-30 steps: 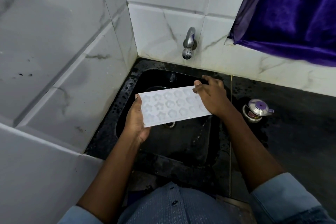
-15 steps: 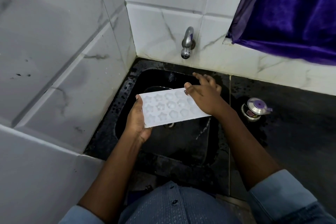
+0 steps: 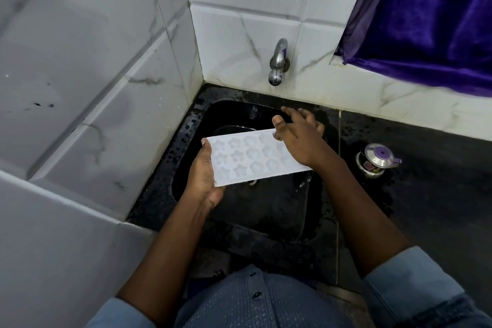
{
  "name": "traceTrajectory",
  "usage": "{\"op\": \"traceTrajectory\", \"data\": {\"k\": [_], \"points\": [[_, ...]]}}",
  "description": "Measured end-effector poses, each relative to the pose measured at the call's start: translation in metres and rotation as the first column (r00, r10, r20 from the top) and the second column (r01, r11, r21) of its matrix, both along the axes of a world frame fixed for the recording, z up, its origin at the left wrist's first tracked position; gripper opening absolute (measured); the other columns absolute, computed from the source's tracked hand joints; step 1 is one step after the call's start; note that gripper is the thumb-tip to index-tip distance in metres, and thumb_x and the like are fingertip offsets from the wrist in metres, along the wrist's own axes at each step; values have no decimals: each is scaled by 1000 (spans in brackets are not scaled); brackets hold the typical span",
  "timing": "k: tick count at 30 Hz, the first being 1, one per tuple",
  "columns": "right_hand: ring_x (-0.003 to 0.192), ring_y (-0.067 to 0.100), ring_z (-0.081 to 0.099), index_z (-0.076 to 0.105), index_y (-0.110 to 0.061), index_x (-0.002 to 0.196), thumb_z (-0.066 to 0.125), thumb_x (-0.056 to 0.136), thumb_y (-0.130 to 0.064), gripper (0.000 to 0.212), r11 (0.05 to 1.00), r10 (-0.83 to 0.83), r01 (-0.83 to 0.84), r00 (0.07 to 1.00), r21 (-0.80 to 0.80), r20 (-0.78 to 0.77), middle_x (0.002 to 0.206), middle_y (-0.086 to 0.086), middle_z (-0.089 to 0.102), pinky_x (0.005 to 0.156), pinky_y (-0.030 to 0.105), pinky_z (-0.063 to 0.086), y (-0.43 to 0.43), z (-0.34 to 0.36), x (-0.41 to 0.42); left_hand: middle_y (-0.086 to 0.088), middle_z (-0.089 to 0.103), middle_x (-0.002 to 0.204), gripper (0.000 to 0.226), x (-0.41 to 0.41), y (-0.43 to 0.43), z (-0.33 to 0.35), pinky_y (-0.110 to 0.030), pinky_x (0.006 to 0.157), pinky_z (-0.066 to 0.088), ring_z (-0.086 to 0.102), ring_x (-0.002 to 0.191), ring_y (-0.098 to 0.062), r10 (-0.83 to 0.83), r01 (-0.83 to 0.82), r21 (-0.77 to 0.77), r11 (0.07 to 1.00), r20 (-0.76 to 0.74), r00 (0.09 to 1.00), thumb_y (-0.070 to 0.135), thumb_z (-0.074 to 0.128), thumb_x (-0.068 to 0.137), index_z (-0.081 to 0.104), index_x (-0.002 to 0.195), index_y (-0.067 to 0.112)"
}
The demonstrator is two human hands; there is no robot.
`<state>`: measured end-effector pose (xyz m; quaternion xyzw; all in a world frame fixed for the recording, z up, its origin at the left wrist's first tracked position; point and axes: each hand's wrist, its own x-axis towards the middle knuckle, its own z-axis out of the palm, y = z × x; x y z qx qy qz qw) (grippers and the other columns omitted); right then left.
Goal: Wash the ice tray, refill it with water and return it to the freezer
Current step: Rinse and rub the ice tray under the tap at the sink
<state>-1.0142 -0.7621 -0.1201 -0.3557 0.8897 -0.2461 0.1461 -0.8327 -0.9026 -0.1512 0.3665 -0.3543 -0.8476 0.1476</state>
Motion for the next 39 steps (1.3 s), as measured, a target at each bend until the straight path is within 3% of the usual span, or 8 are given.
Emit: {"op": "traceTrajectory", "data": {"k": [5, 9, 15, 17, 22, 25, 32, 39], "points": [[158, 19, 5, 80, -38, 94, 14, 102, -76, 77, 999, -2, 3, 1000, 44, -15, 172, -11, 23, 123, 49, -1, 3, -2, 0, -17, 77, 125, 68, 2, -2, -1, -44, 70, 66, 78, 104, -33, 34, -34, -25, 999, 17, 999, 63, 32, 110, 68, 130, 9], [159, 17, 3, 76, -39, 85, 10, 90, -87, 81, 1000, 8, -8, 1000, 6, 6, 171, -16, 24, 122, 47, -2, 2, -3, 1, -19, 74, 131, 74, 4, -1, -3, -48, 75, 65, 74, 115, -39, 34, -34, -21, 999, 15, 999, 65, 30, 109, 63, 140, 6], [159, 18, 3, 74, -43, 79, 19, 100, -80, 69, 1000, 14, -14, 1000, 25, -16, 171, -14, 25, 123, 46, -1, 5, -1, 3, -18, 77, 125, 70, 6, 1, 0, -44, 66, 65, 78, 103, -35, 36, -36, -22, 999, 9, 999, 63, 31, 109, 67, 132, 7], [159, 17, 3, 70, -49, 77, 23, 99, -80, 61, 1000, 22, -22, 1000, -1, 2, 171, -17, 24, 122, 44, -1, 6, 0, 4, -19, 75, 129, 72, 7, 1, -2, -45, 70, 65, 76, 110, -37, 35, -34, -29, 999, 8, 999, 65, 31, 109, 65, 137, 7], [159, 18, 2, 78, -44, 106, 29, 104, -73, 57, 1000, 27, -27, 999, 13, -34, 173, -10, 23, 123, 47, 0, 11, 0, 5, -16, 77, 124, 68, 7, 0, 2, -45, 76, 64, 78, 106, -33, 45, -45, -32, 998, -5, 999, 63, 31, 110, 69, 128, 10], [158, 17, 4, 79, -38, 102, 37, 104, -69, 53, 997, 70, -70, 995, -8, -65, 172, -10, 24, 121, 45, 0, 13, -1, 10, -14, 80, 118, 65, 8, 1, 5, -42, 73, 64, 80, 99, -29, 48, -48, -41, 998, -4, 999, 61, 32, 110, 71, 122, 11], [160, 23, 0, 68, -42, 118, 33, 102, -73, 49, 995, 101, -98, 983, 30, -152, 174, -6, 19, 122, 51, 2, 19, -9, 12, -18, 74, 131, 70, 13, -4, -1, -47, 83, 63, 74, 115, -35, 52, -53, -24, 998, -31, 998, 63, 33, 109, 64, 138, 8], [160, 29, 0, 61, -45, 130, 33, 100, -76, 51, 993, 108, -93, 959, 68, -262, 175, -7, 14, 122, 55, 1, 23, -16, 14, -18, 72, 136, 73, 12, -3, -4, -45, 82, 65, 71, 122, -35, 46, -47, -10, 999, -56, 997, 64, 31, 109, 60, 145, 8]]}}
